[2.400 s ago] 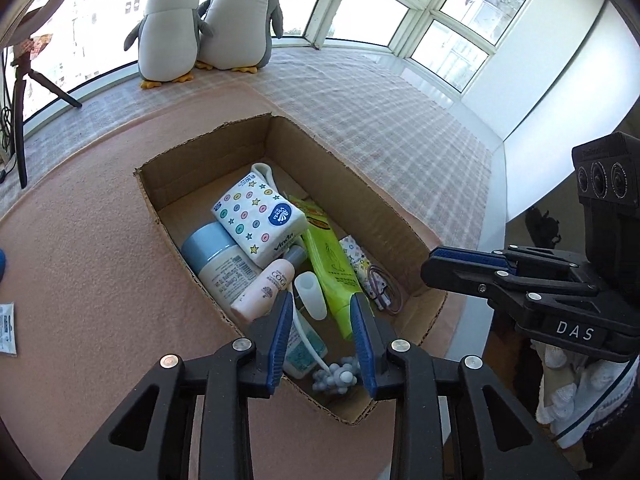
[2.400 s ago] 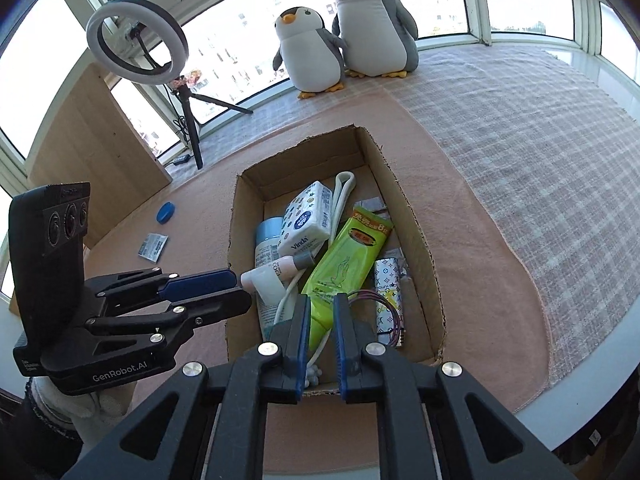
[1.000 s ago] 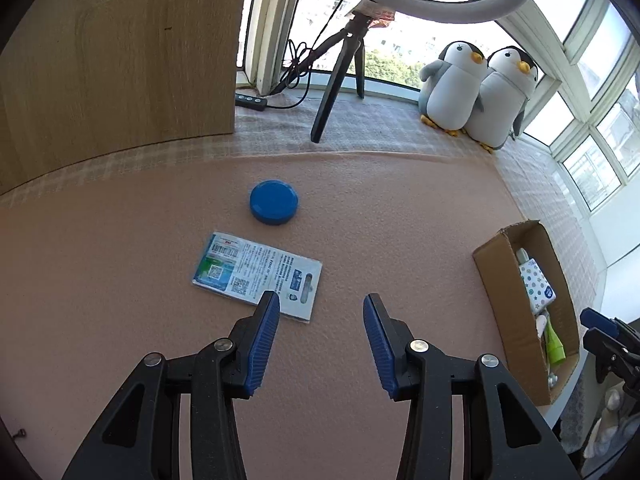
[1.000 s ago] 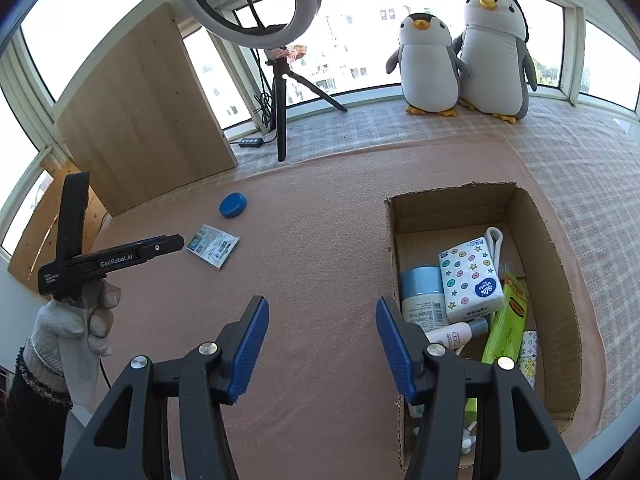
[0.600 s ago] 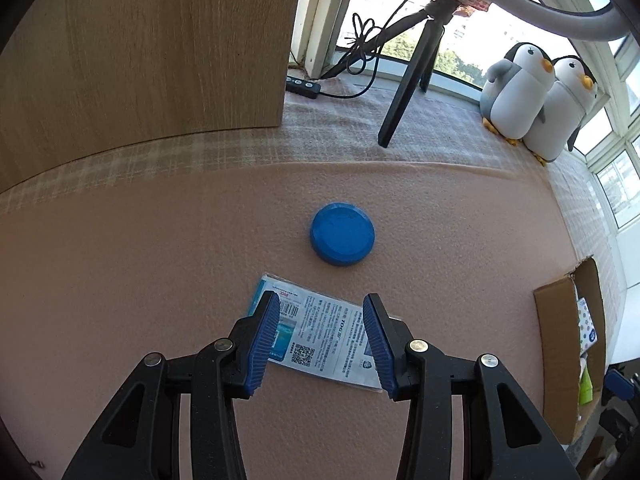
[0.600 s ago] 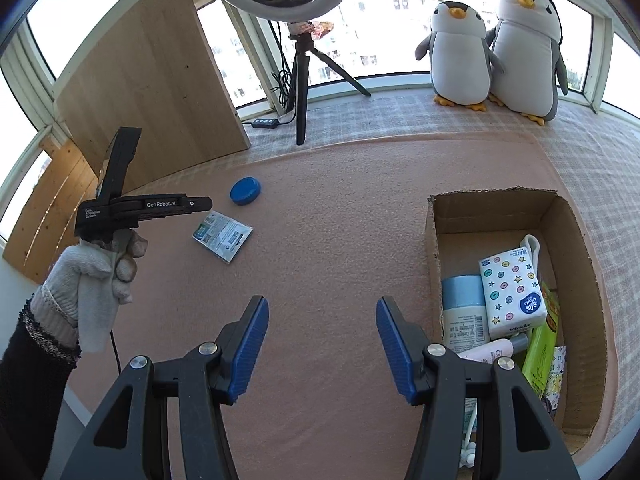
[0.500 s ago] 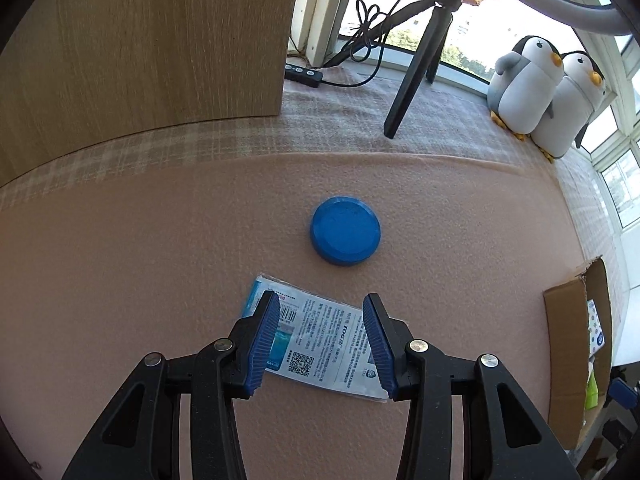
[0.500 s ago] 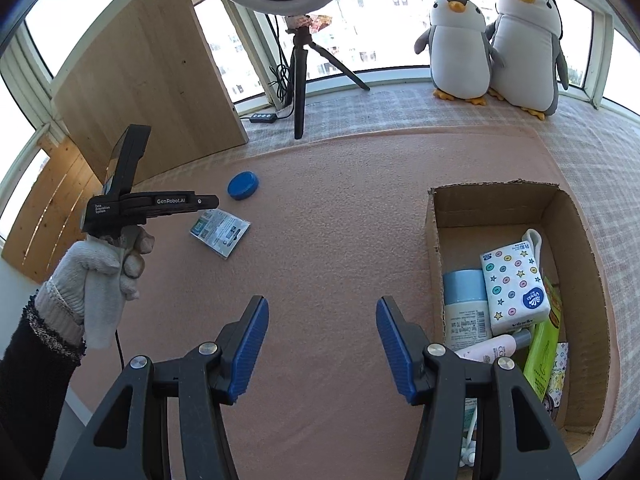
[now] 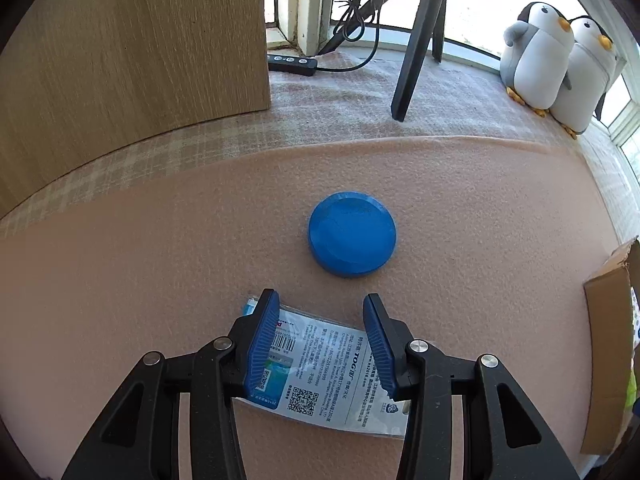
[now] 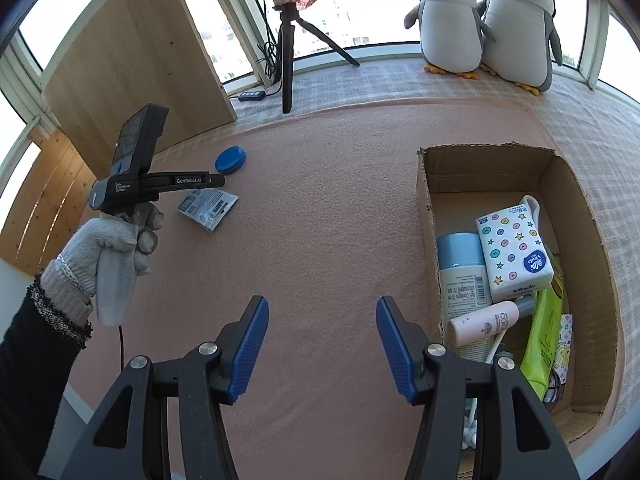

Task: Organize objects
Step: 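Move the left tool toward the packaged card on the floor, then close the left tool on the packaged card while the right tool grips its other end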

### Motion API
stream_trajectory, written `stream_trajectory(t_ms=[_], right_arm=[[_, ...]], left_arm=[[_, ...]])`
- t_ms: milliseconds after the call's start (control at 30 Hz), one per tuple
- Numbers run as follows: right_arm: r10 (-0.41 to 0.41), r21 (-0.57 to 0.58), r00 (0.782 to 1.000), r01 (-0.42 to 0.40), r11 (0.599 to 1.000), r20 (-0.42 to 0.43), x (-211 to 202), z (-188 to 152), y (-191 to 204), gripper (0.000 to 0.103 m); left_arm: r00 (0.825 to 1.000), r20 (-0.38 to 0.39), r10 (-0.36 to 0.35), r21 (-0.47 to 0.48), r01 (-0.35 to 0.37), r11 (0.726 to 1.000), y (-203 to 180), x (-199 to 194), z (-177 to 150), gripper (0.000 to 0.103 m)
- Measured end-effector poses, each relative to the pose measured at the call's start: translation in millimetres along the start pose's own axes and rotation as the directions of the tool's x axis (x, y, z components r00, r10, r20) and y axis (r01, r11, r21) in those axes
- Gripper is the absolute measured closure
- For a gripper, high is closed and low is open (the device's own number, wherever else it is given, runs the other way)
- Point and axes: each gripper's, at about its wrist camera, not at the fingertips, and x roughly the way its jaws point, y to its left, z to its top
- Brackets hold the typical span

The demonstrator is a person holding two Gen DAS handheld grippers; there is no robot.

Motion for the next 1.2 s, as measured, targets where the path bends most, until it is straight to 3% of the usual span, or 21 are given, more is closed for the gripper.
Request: stream_trajectory(t_ms=[200, 400, 700, 967, 1200], right_arm=[[0.012, 0.011, 1.0, -0.012, 1.0, 0.0, 1, -2, 3, 0.051], [0.029, 0.001, 1.0, -0.029, 1.0, 0.001, 1, -5, 11, 0.051], [0.06, -0.003, 0.998, -0.06, 0.998, -0.006, 4, -11, 19, 0.051], [0.078, -0.027, 0.996, -0.079, 0.996, -0.048, 24, -17, 35, 0.051], [0.14, -0.01, 0.985, -0.141, 0.99, -0.1, 53, -24, 45, 0.05]], left_arm=[[1.0, 0.02, -0.006, 0.147, 0.003, 0.989, -25, -7, -27, 0.056], [0.998, 0.045, -0.039, 0.207, 0.029, 0.978, -43, -21, -62, 0.056], [0.984, 0.047, -0.169, 0.206, 0.156, 0.966, -53, -52, -127, 0.057], [0.951, 0.023, -0.309, 0.173, 0.3, 0.938, -66, -76, -180, 0.056], [0.959, 0.069, -0.275, 0.066, 0.271, 0.96, -36, -109, -206, 0.055]])
